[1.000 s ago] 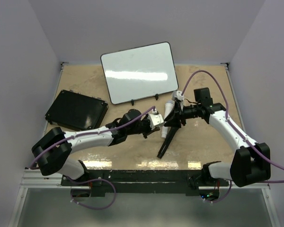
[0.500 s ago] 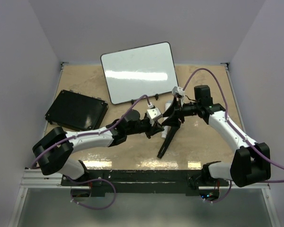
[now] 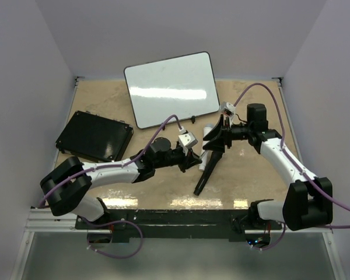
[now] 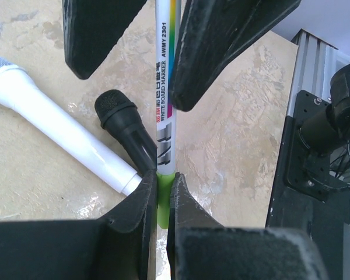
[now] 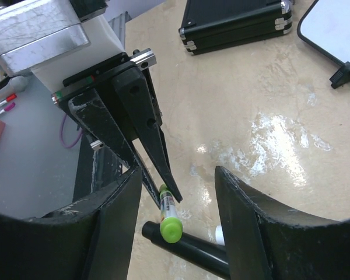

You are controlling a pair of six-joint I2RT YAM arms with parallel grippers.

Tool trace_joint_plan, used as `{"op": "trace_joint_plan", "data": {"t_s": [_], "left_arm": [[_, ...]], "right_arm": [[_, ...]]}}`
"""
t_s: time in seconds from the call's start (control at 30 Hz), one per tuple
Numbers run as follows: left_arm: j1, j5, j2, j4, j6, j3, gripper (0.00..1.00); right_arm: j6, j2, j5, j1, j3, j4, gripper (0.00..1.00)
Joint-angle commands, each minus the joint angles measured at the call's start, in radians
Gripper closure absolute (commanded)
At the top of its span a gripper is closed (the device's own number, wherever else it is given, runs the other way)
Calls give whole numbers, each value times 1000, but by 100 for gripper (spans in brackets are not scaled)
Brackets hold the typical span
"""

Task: Write a sentence on the whiteboard
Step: Open the pen cap from the whiteboard marker.

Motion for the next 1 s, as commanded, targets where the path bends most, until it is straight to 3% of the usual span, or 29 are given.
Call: {"op": "trace_joint_plan", "data": {"t_s": [0.0,0.17,0.3,0.4,0.77,0.97], "left_arm": [[3,-2,-13,89,-39,-8,100],[3,-16,-13,89,-54,8,100],[6,-29,-16,84,-54,22,100],[6,-22,-11,78,-54,34,100],[12,-26,-11,60,-39,71,100],[17,-22,-14,41,-22,80,100]], "right_arm": [[29,-27,-56,-3,-16,48,43],[48,-18,-58,8,-34,69,47],[80,-3,-61,14,-40,90,60],[83,0,-64,17,-40,90,64],[62,16,-39,43,-39,68,70],[45,17,-38,45,-31,48,83]]}}
